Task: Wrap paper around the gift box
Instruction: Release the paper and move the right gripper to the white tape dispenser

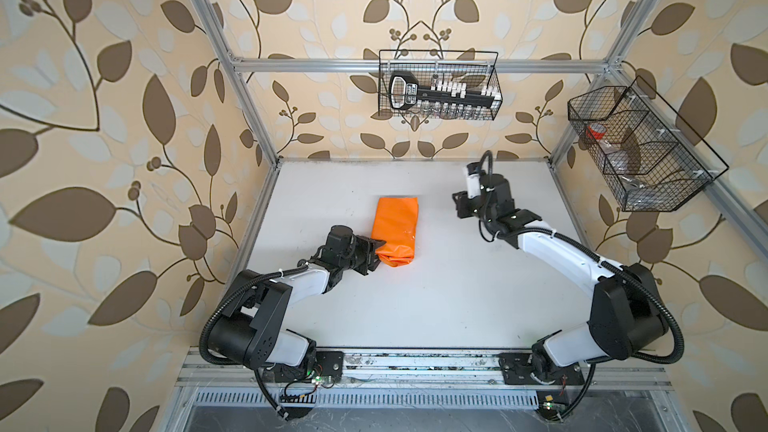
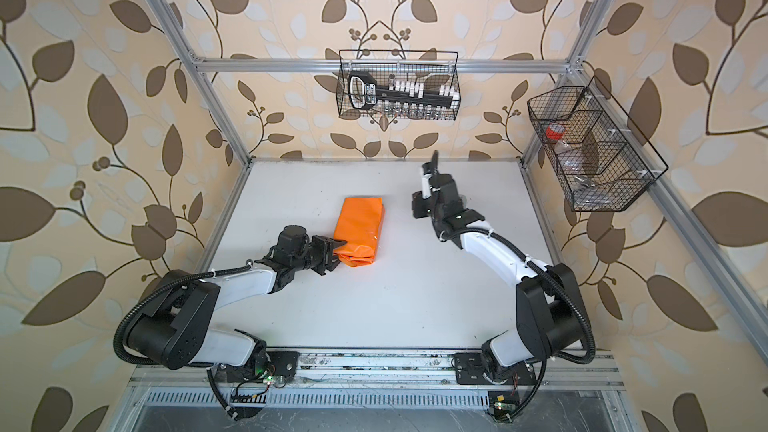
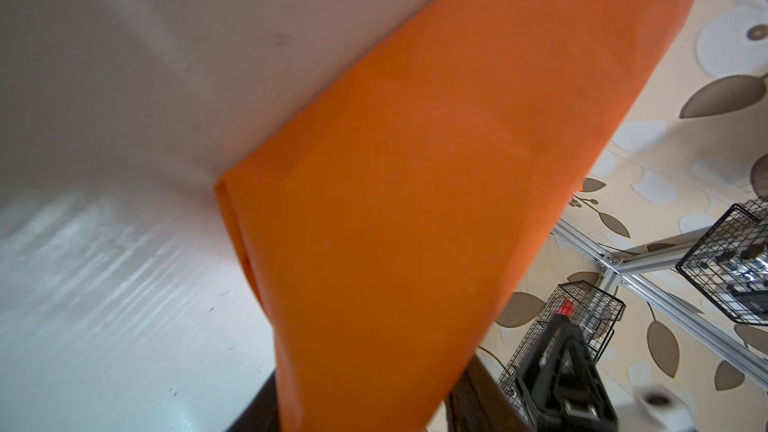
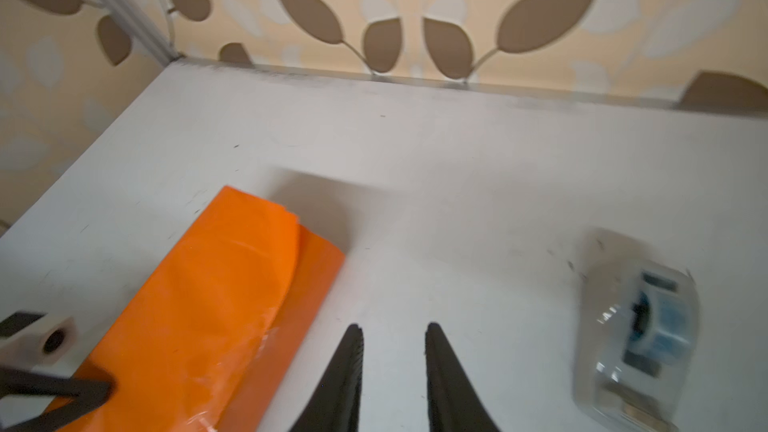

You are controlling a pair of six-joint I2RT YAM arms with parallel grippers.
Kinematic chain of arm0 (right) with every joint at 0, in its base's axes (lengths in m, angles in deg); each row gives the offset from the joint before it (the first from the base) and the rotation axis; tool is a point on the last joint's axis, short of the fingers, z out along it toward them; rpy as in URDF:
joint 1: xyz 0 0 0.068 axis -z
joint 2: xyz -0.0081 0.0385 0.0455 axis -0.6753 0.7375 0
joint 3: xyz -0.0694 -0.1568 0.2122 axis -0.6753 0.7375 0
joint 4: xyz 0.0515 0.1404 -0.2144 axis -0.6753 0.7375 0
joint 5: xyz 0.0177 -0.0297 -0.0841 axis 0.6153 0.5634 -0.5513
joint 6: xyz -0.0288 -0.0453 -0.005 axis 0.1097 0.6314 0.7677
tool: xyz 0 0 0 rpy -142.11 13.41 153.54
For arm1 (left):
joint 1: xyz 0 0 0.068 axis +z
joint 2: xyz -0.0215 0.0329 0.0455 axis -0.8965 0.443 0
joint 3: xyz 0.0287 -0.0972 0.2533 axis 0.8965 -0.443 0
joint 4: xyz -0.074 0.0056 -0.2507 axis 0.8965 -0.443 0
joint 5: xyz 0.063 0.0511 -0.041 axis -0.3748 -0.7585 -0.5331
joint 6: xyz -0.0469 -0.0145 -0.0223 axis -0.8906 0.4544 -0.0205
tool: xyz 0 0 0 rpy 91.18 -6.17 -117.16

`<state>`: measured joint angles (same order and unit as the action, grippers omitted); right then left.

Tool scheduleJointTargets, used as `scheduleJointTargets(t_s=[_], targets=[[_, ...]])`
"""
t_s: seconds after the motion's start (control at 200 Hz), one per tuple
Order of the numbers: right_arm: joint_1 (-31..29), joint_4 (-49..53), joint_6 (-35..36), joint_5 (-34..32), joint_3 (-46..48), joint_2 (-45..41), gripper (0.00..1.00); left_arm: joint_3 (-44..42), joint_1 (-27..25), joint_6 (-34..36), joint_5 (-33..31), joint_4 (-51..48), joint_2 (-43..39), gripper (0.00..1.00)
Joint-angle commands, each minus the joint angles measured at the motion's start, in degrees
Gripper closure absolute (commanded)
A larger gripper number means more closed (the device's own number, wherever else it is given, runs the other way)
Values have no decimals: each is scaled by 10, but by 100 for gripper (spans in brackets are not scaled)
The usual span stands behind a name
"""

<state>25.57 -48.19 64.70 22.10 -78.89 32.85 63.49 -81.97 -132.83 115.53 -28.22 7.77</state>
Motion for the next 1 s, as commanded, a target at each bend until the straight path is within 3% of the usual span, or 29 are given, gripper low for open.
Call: scheduleJointTargets(t_s=[0.0, 0.14, 0.405, 0.58, 0.785, 0.995], targets=[[70, 17, -111, 61, 32, 10, 70, 21, 7, 10, 12, -7, 8, 53], [149, -9, -119, 92, 30, 49, 69, 21, 6, 7, 20, 2, 35, 54], [202, 3, -119, 121, -16, 149, 69, 19, 8, 3, 23, 6, 36, 54], [212, -2, -118, 148, -14, 167, 75, 17, 9, 3, 22, 6, 36, 54], [212, -27, -126, 189, -3, 176, 74, 14, 9, 3, 20, 8, 33, 54], [216, -25, -127, 174, 2, 174, 70, 14, 9, 5, 18, 2, 32, 54]])
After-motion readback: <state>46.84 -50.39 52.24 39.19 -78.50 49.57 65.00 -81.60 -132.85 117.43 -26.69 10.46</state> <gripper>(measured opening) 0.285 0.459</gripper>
